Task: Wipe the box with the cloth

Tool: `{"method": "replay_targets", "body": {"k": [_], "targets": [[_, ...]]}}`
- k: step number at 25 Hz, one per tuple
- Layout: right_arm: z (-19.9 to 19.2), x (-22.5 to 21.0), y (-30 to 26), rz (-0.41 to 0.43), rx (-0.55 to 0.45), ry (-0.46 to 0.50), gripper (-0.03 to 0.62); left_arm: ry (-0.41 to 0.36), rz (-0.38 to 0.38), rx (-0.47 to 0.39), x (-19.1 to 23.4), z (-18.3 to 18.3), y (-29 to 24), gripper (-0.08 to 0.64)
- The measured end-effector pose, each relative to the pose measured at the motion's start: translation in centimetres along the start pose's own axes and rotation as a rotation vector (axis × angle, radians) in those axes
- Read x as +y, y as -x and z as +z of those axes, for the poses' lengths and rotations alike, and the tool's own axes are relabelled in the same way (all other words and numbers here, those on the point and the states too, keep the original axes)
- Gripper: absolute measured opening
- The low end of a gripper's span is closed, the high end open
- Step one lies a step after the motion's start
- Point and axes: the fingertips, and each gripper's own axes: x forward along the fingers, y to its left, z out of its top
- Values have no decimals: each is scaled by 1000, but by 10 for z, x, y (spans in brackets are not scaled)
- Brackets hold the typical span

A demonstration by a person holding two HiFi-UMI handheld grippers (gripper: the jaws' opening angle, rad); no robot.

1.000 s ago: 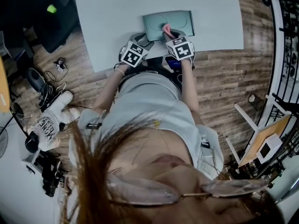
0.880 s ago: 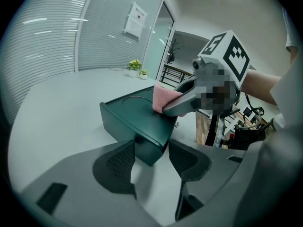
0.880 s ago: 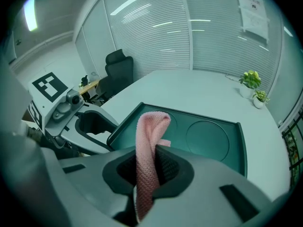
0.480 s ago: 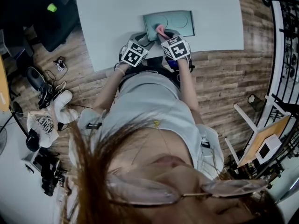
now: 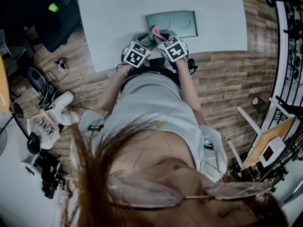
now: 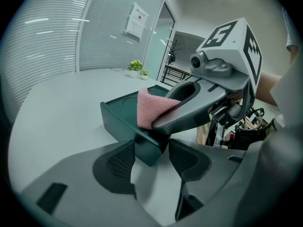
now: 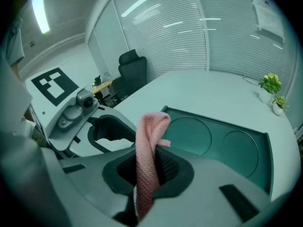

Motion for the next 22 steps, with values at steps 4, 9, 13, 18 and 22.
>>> {"method": "replay_targets", "body": {"k": [4, 9, 13, 18, 22], "targets": [[4, 8, -6, 24, 1, 16, 38, 12, -1, 7, 1, -1, 1, 224], [7, 11, -9, 41, -3, 27, 39, 15, 6, -6, 2, 0, -1, 224], [5, 6, -3, 60, -34, 91, 40, 31, 7, -6, 1, 2, 1, 224], [8, -24, 16, -34, -66, 174, 40, 52, 37, -33, 11, 13, 17, 222], [9, -47, 35, -51, -132, 173, 40, 66, 35, -96, 10, 31, 23, 221]]}}
